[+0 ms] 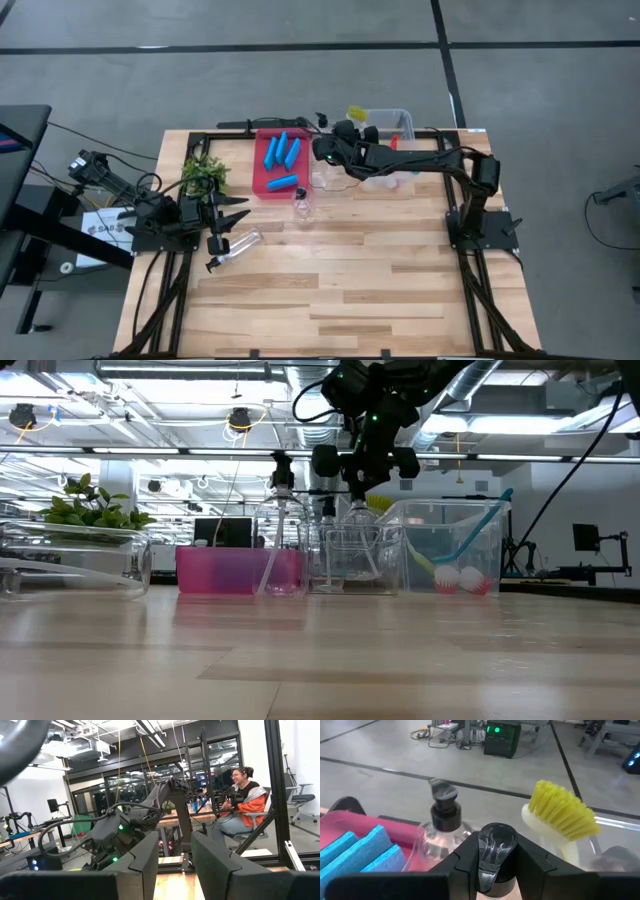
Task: Pick & Place Kitchen Sink Supplies
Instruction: Put the spray bottle into the transparent bin
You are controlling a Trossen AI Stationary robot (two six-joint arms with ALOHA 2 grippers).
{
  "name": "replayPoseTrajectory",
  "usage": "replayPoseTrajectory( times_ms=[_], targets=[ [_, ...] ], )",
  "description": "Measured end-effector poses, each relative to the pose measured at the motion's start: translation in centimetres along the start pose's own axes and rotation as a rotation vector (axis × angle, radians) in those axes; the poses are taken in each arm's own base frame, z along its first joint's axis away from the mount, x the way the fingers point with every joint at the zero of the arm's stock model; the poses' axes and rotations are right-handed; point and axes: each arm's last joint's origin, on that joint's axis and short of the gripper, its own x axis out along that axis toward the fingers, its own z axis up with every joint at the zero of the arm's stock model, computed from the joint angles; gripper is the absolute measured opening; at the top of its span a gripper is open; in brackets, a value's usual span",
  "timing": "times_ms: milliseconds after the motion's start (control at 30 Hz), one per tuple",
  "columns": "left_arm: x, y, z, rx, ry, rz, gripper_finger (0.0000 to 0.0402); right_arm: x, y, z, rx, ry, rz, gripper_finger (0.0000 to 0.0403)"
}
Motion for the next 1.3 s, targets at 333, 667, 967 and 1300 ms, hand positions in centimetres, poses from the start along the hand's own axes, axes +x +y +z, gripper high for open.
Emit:
replayPoseTrajectory(
  times_ms=[333, 667, 967, 1300],
  targets=[
    [0.0, 0.0, 0.0, 0.0, 0.0, 0.0, 0.0118, 0.1, -0.1, 0.1, 0.013, -0.009, -0.011, 0.0088],
    [0.0, 0.0, 0.0, 0.0, -0.002, -0.004, 0.0118, 0.6, 0.2, -0.5, 0.022, -0.005, -0.016, 0.0088],
    [0.0, 0.0, 0.0, 0.0, -0.006, -0.012, 0.0118, 1.2, 0.5, -1.2, 0.008, 0.003, -0.025, 0.0091],
    [0.0, 0.0, 0.0, 0.0, -0.005, -0.012, 0.0118, 1.1, 0.6, -1.3, -0.003, 0.007, -0.022, 0.0154]
  ],
)
